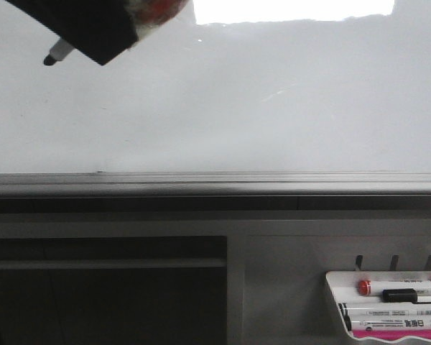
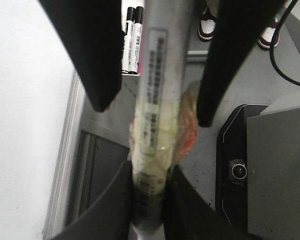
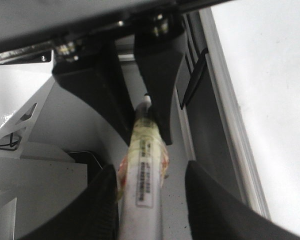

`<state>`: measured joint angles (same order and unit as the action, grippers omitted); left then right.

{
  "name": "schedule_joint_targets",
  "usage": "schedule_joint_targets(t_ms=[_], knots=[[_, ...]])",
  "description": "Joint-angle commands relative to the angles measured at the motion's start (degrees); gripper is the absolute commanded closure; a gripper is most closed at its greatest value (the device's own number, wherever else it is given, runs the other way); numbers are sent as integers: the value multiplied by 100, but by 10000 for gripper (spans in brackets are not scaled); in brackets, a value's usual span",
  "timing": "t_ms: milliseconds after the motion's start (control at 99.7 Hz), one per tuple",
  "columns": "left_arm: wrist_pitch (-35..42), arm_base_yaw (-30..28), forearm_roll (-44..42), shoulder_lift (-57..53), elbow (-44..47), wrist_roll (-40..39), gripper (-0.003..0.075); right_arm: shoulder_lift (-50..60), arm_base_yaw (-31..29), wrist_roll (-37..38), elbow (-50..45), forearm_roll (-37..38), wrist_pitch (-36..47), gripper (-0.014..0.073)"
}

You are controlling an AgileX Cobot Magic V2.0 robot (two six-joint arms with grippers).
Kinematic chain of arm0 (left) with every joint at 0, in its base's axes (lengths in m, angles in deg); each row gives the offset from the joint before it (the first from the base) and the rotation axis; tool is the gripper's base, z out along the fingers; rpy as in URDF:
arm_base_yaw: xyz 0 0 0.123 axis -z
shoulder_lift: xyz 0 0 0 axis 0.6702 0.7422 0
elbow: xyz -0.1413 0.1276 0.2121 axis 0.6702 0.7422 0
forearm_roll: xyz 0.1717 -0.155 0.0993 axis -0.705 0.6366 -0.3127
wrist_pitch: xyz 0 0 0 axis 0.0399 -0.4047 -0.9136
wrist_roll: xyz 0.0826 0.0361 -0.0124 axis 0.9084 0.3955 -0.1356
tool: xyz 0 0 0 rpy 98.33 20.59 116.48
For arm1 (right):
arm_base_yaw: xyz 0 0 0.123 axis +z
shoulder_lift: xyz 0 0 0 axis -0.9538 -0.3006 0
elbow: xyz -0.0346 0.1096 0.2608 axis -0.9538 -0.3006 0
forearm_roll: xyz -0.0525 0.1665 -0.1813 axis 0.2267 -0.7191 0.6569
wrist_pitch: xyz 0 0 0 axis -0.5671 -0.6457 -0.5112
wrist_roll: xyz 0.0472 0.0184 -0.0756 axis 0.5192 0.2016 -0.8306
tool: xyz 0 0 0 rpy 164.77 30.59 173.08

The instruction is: Write number 2 on whiteboard

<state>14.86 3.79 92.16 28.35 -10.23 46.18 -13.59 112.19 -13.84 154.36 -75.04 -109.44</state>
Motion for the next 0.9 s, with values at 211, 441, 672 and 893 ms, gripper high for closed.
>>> schedule_joint_targets(t_ms=[211, 441, 672, 893], knots=[[218, 50, 186, -107, -194, -5, 740, 102, 10, -85, 193, -201, 157, 511], [35, 50, -11, -107, -194, -5, 740, 102, 10, -85, 193, -201, 144, 518], [35, 50, -24, -107, -194, -5, 740, 102, 10, -85, 193, -201, 50, 582], [45, 50, -24, -107, -194, -5, 740, 102, 10, -85, 193, -201, 41, 668]])
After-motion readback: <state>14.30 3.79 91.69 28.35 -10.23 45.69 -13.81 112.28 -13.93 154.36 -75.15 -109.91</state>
